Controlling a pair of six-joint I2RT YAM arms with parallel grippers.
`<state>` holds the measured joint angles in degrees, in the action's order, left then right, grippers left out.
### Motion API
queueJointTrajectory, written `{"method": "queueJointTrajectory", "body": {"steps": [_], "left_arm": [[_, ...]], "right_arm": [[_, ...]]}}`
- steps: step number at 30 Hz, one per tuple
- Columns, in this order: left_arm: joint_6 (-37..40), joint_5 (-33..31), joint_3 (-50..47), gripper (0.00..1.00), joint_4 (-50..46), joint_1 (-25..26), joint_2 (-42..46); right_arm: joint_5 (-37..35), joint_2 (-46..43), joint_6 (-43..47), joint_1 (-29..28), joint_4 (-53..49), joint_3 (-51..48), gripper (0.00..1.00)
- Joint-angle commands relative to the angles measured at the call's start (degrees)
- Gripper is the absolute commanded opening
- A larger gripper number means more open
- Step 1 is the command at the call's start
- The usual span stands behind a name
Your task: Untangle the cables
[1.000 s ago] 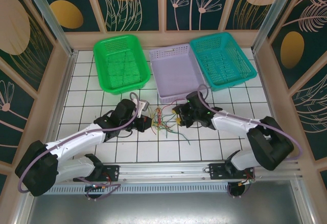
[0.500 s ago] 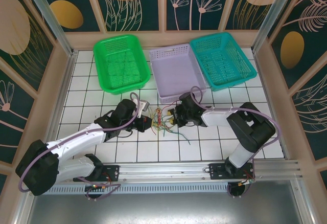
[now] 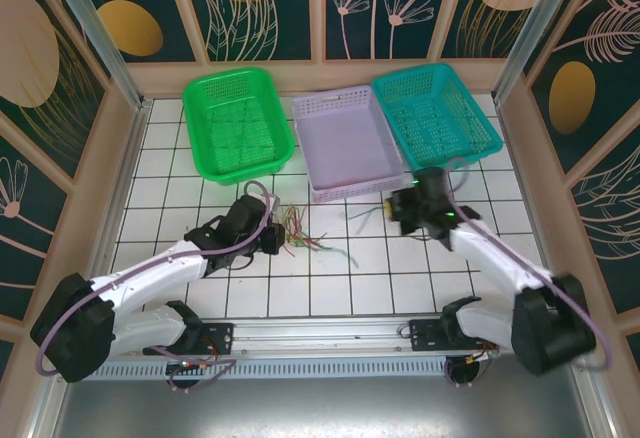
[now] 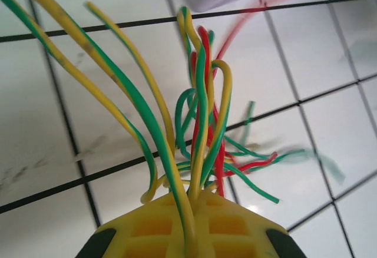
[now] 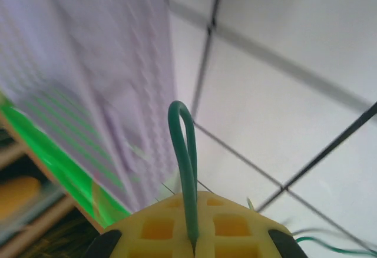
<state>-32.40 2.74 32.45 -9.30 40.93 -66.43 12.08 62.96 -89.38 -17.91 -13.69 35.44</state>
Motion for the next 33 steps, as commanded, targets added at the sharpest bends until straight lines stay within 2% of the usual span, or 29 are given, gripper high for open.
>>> {"method": "queueJointTrajectory", "body": {"steps": [1, 3, 7, 8, 11, 14, 19, 22, 25, 30, 33], "left_arm": [[-3.71, -5.99, 0.78, 0.0, -3.27, 0.02, -1.13], [-4.78, -5.95, 0.78, 0.0, -2.73, 0.02, -1.58], [-5.87, -4.68, 0.98, 0.0, -0.11, -0.02, -2.56], [-6.24, -4.52, 1.69, 0.05, -0.07, -0.01, -3.04], [-7.88, -4.51, 4.85, 0.39, -1.0, -0.02, -3.9], [-11.21, -6.12, 7.94, 0.56, -2.24, -0.06, -2.72], [-15.2, -7.73, 13.12, 0.72, -1.19, -0.03, -0.07], [-17.83, -7.3, 18.08, 0.75, -1.12, -0.04, -0.97], [-26.1, -3.92, 22.9, 0.73, 0.01, -0.02, -3.73], [-52.09, 3.89, 26.76, 0.72, 6.95, 0.43, -8.6], [-63.5, 5.87, 26.34, 0.73, 7.99, 0.71, -9.89]], "right_arm": [[-2.53, -7.75, 10.81, 8.3, -15.15, -1.89, 0.0], [-2.41, -10.07, 13.71, 10.56, -17.61, -0.32, 0.0], [-1.59, -11.82, 18.37, 10.18, -15.91, 3.36, 0.0], [-1.44, -11.92, 19.26, 10.05, -15.41, 4.31, 0.0], [-0.79, -11.1, 22.42, 9.67, -14.31, 7.28, 0.0], [-1.3, -9.48, 25.08, 8.49, -14.52, 11.03, 0.0], [-1.77, -6.08, 27.62, 5.13, -13.21, 16.48, 0.0], [-4.16, -3.69, 28.63, 1.53, -13.21, 19.85, 0.0], [-4.52, -2.34, 26.79, -0.95, -10.14, 20.57, 0.0], [-3.75, -1.03, 18.76, -3.07, 1.6, 17.52, 0.0], [-3.32, 0.63, 14.42, -3.67, 5.6, 16.4, 0.0]]}}
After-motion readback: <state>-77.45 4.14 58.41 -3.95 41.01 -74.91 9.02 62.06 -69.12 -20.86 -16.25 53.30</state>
